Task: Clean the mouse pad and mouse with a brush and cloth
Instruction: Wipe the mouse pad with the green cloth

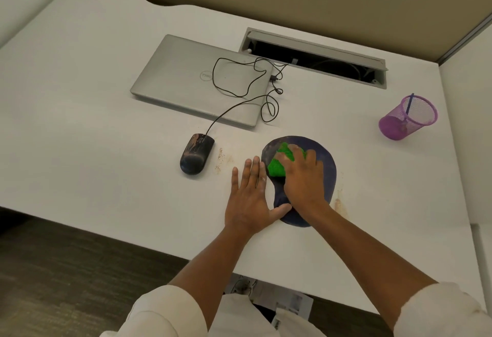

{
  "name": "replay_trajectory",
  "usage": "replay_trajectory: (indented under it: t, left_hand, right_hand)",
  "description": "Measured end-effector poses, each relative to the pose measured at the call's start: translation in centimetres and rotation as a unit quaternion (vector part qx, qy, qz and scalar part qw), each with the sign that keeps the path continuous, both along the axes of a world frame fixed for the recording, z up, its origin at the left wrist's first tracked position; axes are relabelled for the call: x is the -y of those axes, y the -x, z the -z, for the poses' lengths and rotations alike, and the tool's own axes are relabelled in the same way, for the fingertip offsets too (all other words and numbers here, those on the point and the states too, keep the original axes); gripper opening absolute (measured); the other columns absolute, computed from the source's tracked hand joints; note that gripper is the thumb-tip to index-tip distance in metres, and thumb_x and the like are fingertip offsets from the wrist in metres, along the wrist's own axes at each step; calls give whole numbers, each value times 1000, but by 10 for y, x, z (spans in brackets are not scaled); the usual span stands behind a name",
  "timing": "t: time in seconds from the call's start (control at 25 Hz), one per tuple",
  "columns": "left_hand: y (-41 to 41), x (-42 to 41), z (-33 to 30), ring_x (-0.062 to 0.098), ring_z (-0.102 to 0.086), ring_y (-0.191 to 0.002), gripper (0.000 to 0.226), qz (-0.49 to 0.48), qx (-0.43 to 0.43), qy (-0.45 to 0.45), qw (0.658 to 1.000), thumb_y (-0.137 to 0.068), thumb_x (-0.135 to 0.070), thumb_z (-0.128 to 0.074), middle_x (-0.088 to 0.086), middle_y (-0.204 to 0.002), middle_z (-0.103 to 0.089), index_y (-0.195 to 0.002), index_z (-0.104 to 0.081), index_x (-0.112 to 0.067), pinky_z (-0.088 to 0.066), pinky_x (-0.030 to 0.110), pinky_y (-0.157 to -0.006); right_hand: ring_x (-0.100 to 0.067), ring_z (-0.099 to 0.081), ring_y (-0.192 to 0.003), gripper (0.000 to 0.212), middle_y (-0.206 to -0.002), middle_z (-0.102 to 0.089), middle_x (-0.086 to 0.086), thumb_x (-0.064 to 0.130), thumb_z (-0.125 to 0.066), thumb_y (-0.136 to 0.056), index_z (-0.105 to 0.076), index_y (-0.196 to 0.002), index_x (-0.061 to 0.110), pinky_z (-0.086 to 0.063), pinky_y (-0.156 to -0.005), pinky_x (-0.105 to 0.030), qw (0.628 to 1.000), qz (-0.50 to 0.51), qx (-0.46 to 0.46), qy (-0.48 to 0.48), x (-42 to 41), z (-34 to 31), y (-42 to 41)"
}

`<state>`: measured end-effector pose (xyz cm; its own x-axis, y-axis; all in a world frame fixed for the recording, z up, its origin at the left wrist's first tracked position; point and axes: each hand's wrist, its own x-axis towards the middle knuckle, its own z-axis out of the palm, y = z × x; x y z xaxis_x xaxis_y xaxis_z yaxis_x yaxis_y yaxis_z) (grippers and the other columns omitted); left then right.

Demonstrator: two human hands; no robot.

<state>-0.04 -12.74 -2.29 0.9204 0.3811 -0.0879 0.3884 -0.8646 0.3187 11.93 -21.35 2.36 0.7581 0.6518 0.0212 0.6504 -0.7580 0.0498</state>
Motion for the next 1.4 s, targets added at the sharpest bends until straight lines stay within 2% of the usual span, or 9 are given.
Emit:
replay_trajectory:
  t: [0.12,0.2,0.32,0.52,0.72,0.92,1.08,1.28,1.4]
  left_hand:
    - [1,0,1,20,20,-155,112,-1,7,2,1000,-86,-88,-27,7,-171,11,-163,3,-11,6,52,-126]
    - [2,-1,1,21,20,-155,113,3,3,7,1000,-86,-87,-30,7,-171,11,-163,5,-12,6,52,-126]
    - [1,1,0,21,21,-155,112,2,1,7,1000,-86,-87,-29,6,-171,12,-162,5,-12,7,52,-126]
    - [1,-1,1,20,22,-155,113,2,-11,8,1000,-85,-87,-28,5,-170,15,-162,7,-13,9,52,-126]
    - [0,0,0,20,25,-154,110,-1,-29,6,1000,-85,-89,-22,3,-170,19,-162,11,-18,7,53,-125]
    - [0,0,0,21,22,-155,111,2,-10,11,1000,-86,-87,-27,5,-170,15,-162,10,-15,5,54,-126]
    - [0,0,3,21,22,-155,112,2,-6,9,1000,-86,-87,-28,6,-171,13,-162,5,-13,5,54,-126]
    - [1,0,-1,21,24,-154,111,5,-25,6,1000,-86,-87,-24,6,-170,17,-161,13,-14,5,54,-125]
    - [0,-1,-2,21,25,-154,110,8,-25,11,1000,-86,-87,-23,6,-169,19,-160,16,-16,5,54,-125]
  right_hand:
    - [-32,-37,-126,46,-156,-30,1,47,-61,-87,-52,-132,41,-48,-90,-48,995,-19,-97,-9,9,4,-3]
    - [-29,-39,-120,44,-153,-33,5,58,-58,-86,-57,-127,43,-49,-86,-45,993,-25,-111,-27,8,3,-10]
    - [-28,-45,-106,33,-140,-46,3,51,-60,-88,-67,-115,35,-47,-76,-41,998,-41,-39,-19,-4,5,-9]
    - [-30,-47,-103,33,-131,-51,0,42,-63,-88,-67,-114,24,-44,-71,-39,997,-71,-4,-11,-28,7,-23]
    - [-30,-45,-105,31,-130,-50,-1,38,-63,-89,-67,-115,21,-43,-77,-40,998,-51,-43,-17,-63,-1,-60]
    - [-26,-45,-105,27,-133,-49,5,41,-64,-87,-70,-111,29,-47,-78,-40,994,-81,-69,-21,-22,-4,-26]
    - [-27,-46,-103,30,-133,-51,2,42,-66,-88,-70,-113,28,-47,-76,-41,995,-58,-69,-29,-13,1,-10]
    - [-29,-45,-106,31,-128,-49,0,37,-66,-86,-68,-113,23,-44,-76,-39,997,-9,-70,-36,-48,1,-42]
    - [-28,-45,-108,29,-125,-50,2,37,-69,-83,-67,-110,27,-43,-78,-38,995,0,-98,-29,-51,-12,-44]
